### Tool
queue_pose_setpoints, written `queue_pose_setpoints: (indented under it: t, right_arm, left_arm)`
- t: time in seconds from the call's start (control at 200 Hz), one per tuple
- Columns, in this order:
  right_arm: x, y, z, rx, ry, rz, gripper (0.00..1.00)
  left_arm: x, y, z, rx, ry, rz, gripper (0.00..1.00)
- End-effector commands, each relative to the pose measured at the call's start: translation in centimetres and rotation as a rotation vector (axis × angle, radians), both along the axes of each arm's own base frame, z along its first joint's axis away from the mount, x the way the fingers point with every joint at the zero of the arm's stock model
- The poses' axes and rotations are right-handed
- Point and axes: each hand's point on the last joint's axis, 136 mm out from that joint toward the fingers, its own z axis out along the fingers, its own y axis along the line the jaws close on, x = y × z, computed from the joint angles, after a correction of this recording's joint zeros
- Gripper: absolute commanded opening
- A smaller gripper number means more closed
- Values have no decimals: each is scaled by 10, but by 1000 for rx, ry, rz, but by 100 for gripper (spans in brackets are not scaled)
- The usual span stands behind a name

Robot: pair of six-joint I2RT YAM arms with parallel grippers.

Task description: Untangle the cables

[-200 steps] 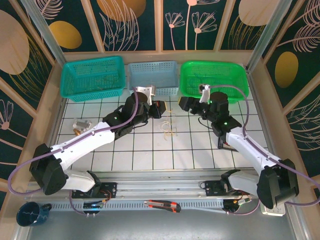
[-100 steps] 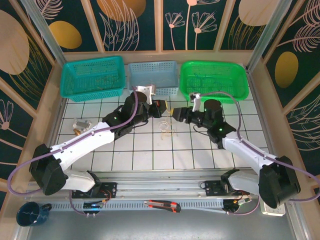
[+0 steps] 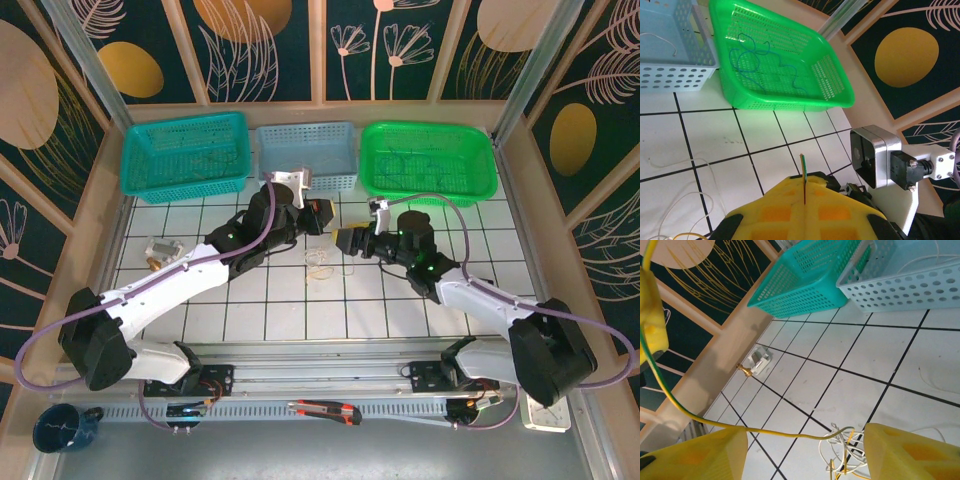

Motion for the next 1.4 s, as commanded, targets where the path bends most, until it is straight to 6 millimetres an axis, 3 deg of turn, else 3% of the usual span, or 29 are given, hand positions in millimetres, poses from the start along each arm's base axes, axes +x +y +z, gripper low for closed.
queue_pose_setpoints:
  t: [0.0,0.205,0.465,0.646,0.961,1.141,1.396]
  right_arm:
    - [0,2,4,17,-55,0,63]
    - [-12,1,-1,37,-87,18,62]
    - [-19,-10,-12,15,-83,-12,62]
    - [-18,-7,-12,18,-91,-10,62]
    - [6,13,-6,68,-126,-68,65]
    - [25,10,-12,119,-121,-173,63]
    - [47,12,-42,133,-59,-248,50]
  left_arm:
    - [-1,-3,24,-64,-38,-9,0]
    - [-1,-1,27,-66,-44,-1,0]
    - [0,-1,27,-61,-47,-1,0]
    - [0,-1,30,-67,-50,-1,0]
    - [1,-4,31,-82,-46,-4,0]
    - [0,-4,37,-105,-49,-2,0]
    - [-3,-2,50,-142,-64,-6,0]
